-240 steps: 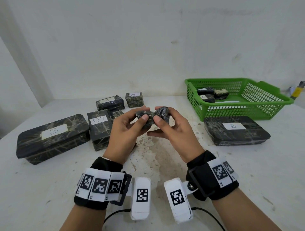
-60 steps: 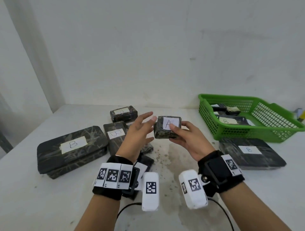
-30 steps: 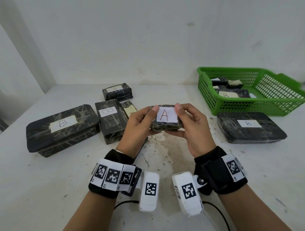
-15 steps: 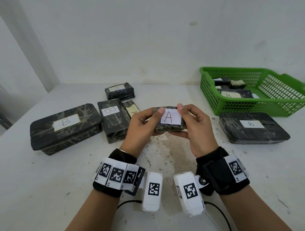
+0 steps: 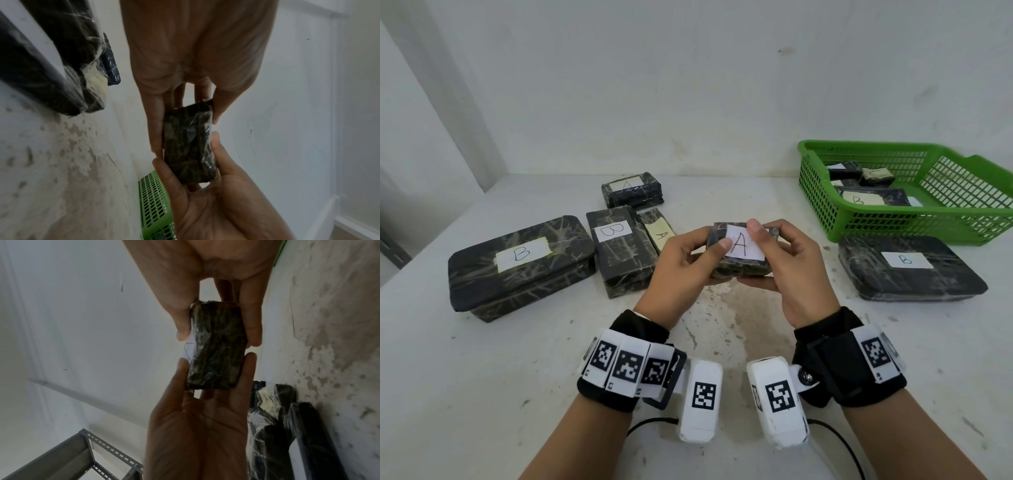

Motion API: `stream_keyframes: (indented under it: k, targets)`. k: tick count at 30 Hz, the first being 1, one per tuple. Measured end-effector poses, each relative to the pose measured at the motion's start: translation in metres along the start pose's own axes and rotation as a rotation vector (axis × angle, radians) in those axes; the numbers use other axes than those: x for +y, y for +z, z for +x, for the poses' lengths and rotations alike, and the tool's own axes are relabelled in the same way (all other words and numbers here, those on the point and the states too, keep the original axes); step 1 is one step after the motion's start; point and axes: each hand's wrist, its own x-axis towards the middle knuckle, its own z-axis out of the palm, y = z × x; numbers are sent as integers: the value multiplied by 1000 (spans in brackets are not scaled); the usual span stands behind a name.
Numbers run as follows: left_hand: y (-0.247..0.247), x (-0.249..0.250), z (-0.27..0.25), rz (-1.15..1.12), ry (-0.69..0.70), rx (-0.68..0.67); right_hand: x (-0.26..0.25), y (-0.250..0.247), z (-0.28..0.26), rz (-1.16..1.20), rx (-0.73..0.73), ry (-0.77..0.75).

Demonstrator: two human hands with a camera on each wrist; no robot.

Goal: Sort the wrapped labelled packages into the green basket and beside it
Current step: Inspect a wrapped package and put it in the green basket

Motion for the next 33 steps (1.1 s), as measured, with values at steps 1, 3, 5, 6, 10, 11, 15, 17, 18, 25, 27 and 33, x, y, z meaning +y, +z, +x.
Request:
stream_keyframes:
  k: [1, 3, 5, 6, 10, 11, 15, 17, 18, 25, 27, 33]
  targets:
    - [-1, -1, 0, 6, 2, 28, 0, 0, 0, -1, -20, 17]
    - [-3, -1, 2, -9, -10, 75, -1, 1, 1, -14, -61, 43]
    - [-5, 0, 3, -57, -32, 92, -2, 1, 1, -12, -79, 37]
    - [-6, 1, 3, -81, -38, 82, -2, 1, 1, -4, -75, 25]
    - [-10, 1, 3, -123, -30, 18, -1, 0, 0, 27, -46, 7]
    - [-11, 0, 3, -119, -18, 25, -1, 0, 0, 27, -51, 8]
    - [-13, -1, 5, -131, 11, 63, -2, 0, 1, 34, -119, 38]
    - [-14, 1, 4, -155, 9, 31, -2, 1, 1, 32, -131, 17]
    - [-15, 3, 4, -166, 3, 3, -1, 1, 1, 31, -128, 5]
    - [-16, -1, 5, -144, 16, 9, 0, 0, 1, 17, -155, 10]
    - [-16, -3, 5, -127, 15, 12, 1, 1, 0, -17, -147, -15]
    - [-14, -4, 4, -118, 15, -1, 4, 0, 0, -13, -119, -45]
